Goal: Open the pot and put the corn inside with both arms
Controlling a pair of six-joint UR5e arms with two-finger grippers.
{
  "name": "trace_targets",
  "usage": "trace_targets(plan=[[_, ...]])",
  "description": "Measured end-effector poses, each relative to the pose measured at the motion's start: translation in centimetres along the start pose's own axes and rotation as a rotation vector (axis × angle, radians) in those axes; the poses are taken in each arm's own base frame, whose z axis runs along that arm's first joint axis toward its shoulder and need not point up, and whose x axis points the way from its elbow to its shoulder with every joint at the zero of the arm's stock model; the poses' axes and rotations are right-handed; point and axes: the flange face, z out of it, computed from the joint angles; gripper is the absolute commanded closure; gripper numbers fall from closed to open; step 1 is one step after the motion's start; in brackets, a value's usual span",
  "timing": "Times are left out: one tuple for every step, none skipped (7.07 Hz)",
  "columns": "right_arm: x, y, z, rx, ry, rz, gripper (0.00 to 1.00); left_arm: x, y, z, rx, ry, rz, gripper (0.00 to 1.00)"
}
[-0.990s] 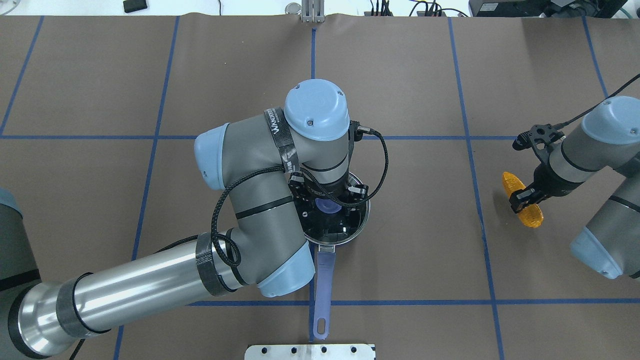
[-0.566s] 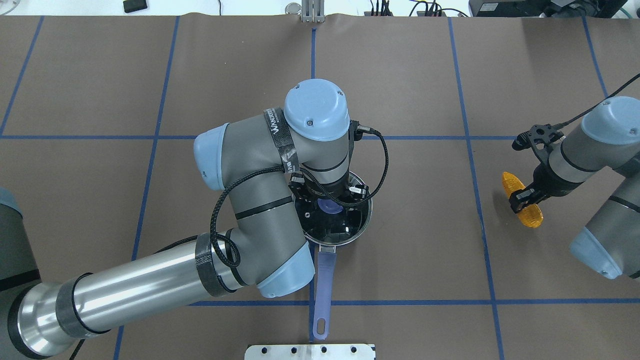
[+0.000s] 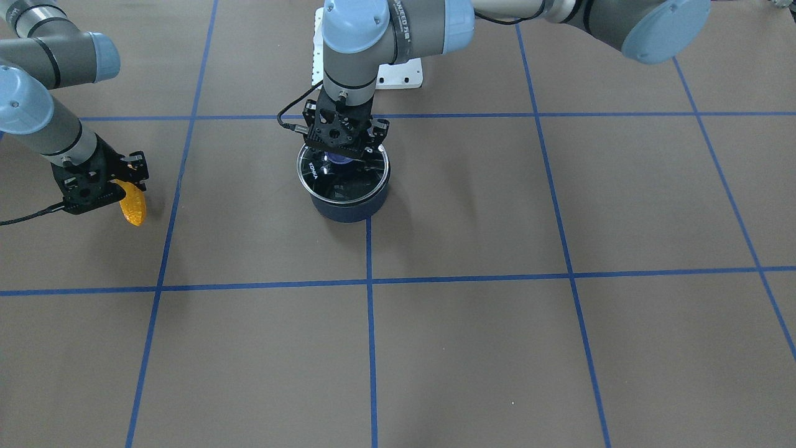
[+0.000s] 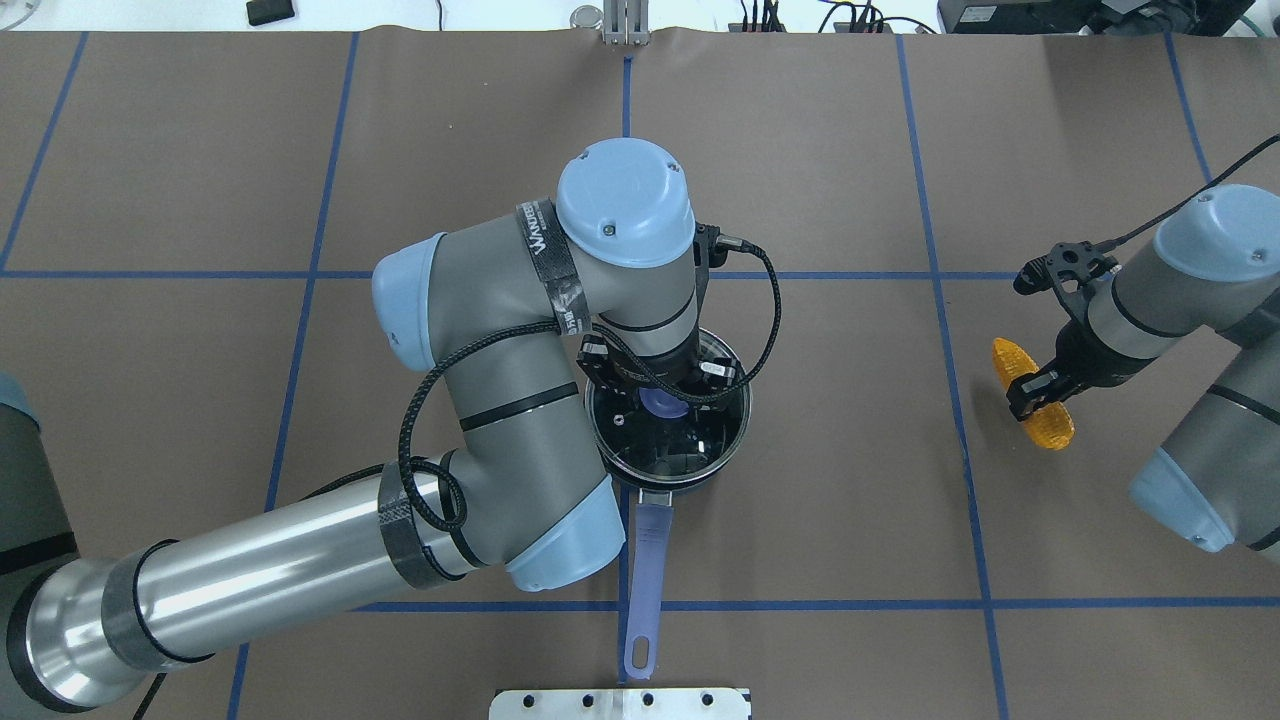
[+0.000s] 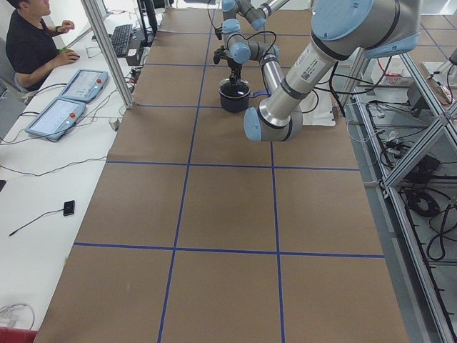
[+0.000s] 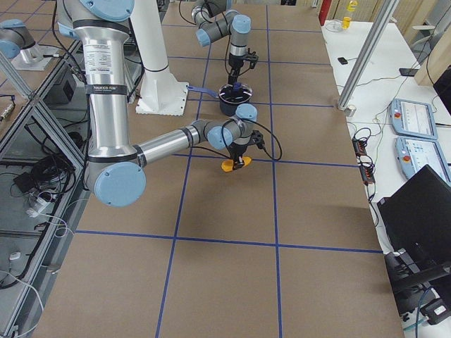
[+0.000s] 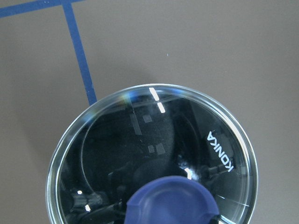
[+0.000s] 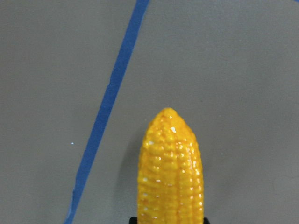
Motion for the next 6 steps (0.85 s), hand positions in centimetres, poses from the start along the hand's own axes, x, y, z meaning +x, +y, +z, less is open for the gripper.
trace_targets(plan=[[-1.3,-1.2,-0.8,0.008,-0.005,-0.003,0.71,-0.5,-0.6,-1.3,0.016,0.01,-0.001,0.37],[-3.6,-3.3,-2.4,0.016,-0.01,0.0,0.71,-1.3,-1.2,-2.6,0.027,0.021,-0.008,0.37],[-6.6,-5.6,-4.6,0.025,-0.015,0.011,0.71,-2.7,-1.6,-3.6,0.033,0.029,-0.011,0.37],[-9.8,-7.2,-7.0,0.037,-0.028,0.028,0.71,-4.8,-1.6,-4.3,0.042,0.031,-0.005,0.37],[-13.1,-7.8,-8.9,0.05,-0.053,0.043,0.71,-7.0,-1.7,-4.9,0.047,0.029,0.0,0.37],[-16.9,-8.0,-10.2,0.06,-0.084,0.062,0.71,-9.2,-1.9,-5.4,0.046,0.027,0.002,0.37]])
